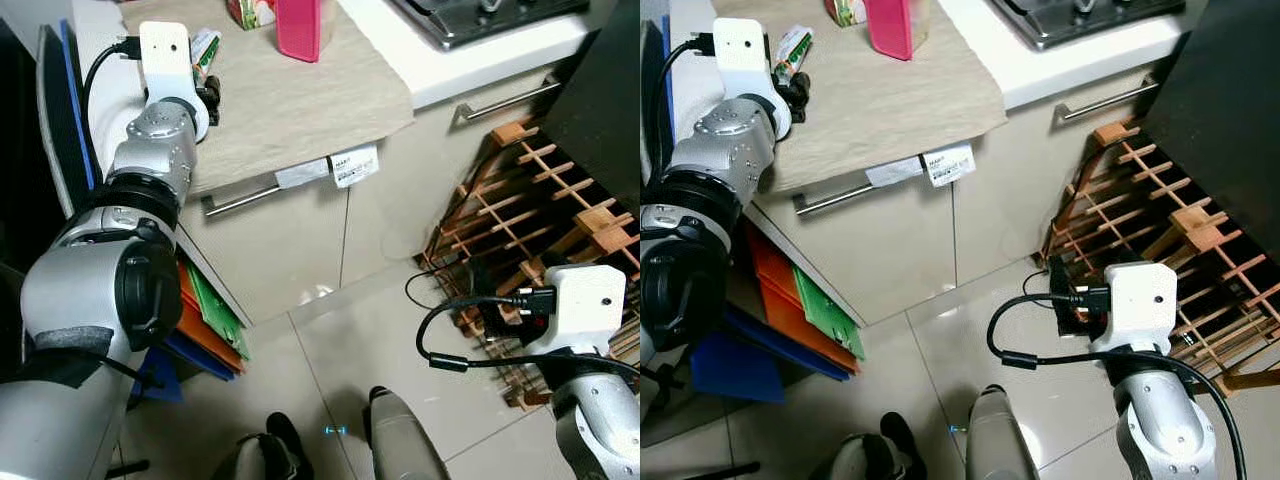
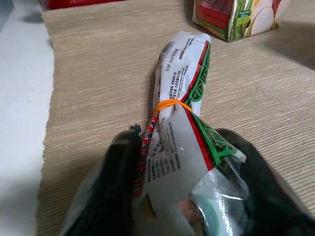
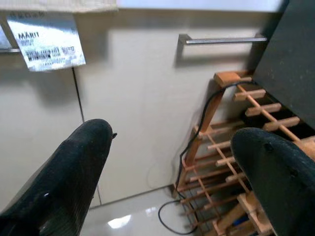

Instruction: Restocking fridge

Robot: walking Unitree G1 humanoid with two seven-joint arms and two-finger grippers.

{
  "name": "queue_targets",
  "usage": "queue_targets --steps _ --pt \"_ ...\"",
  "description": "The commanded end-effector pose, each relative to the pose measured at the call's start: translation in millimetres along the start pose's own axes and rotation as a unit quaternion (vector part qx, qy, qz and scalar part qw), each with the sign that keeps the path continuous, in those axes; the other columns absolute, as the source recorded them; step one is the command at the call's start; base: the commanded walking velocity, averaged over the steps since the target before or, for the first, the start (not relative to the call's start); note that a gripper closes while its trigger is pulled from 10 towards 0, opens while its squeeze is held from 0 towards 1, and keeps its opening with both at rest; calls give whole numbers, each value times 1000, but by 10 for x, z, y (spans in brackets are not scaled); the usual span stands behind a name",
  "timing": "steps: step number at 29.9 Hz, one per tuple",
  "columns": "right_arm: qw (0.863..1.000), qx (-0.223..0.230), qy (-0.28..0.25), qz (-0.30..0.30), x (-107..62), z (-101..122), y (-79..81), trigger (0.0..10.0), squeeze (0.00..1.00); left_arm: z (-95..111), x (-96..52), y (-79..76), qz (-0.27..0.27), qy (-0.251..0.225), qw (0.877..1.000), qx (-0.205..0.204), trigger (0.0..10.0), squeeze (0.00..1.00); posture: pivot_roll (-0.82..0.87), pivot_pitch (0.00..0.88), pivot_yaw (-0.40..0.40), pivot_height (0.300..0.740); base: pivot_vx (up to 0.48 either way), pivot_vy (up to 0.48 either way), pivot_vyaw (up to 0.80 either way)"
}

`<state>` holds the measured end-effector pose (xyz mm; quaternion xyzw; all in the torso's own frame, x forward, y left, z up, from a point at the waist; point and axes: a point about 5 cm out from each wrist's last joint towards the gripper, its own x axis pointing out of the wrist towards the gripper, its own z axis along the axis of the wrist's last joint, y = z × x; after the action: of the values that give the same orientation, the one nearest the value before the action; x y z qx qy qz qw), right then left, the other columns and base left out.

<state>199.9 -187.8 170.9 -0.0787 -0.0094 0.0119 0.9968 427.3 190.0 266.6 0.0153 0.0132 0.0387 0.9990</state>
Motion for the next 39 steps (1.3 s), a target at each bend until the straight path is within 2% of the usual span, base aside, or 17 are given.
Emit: queue_targets --steps 1,9,12,13,18,19,20,23,25,28,32,35,36,39 --pt "1000 2 8 -1 14 -50 20 10000 0 -367 -30 -58 -21 72 997 -12 0 0 -471 263 95 723 0 0 0" --pt "1000 10 -10 -3 160 -22 29 10000 0 -269 -18 -119 -47 50 997 -35 0 0 -432 226 100 723 0 0 0" --pt "1000 12 -21 -4 255 2 19 10000 0 -226 -14 -146 -58 39 996 -52 0 0 -404 199 109 723 0 0 0" --pt "999 12 -35 -14 353 22 -7 10000 0 -179 -12 -185 -74 23 995 -70 0 0 -382 179 118 723 0 0 0" --pt "998 16 -54 -29 504 63 -54 10000 0 -102 -10 -247 -95 -1 993 -77 0 0 -346 155 130 723 0 0 0" --pt "996 14 -72 -44 605 112 -94 10000 0 41 -11 -281 -114 -42 990 -70 0 0 -310 123 127 723 0 0 0" --pt "995 13 -79 -52 651 131 -117 10000 0 109 -16 -300 -124 -61 988 -63 0 0 -300 117 124 723 0 0 0" --pt "993 15 -94 -71 760 173 -170 10000 0 271 -35 -342 -148 -107 982 -55 0 0 -256 92 101 723 0 0 0" --pt "993 16 -100 -64 821 184 -151 10000 0 319 -47 -361 -157 -125 978 -55 0 0 -226 83 86 723 0 0 0" --pt "993 18 -102 -53 887 173 -119 10000 0 288 -49 -409 -162 -122 977 -59 0 0 -201 79 71 723 0 0 0" --pt "993 15 -113 -34 991 168 -42 10000 0 220 -61 -535 -158 -129 974 -95 0 0 -202 63 80 723 0 0 0" --pt "990 13 -131 -41 1017 217 -55 10000 0 263 -87 -609 -161 -156 971 -86 0 0 -213 57 97 723 0 0 0" --pt "987 13 -146 -57 991 252 -102 10000 0 226 -117 -677 -176 -165 968 -74 0 0 -216 57 100 723 0 0 0" --pt "984 14 -161 -75 941 288 -147 10000 0 162 -166 -741 -197 -175 962 -72 0 0 -218 57 102 723 0 0 0"
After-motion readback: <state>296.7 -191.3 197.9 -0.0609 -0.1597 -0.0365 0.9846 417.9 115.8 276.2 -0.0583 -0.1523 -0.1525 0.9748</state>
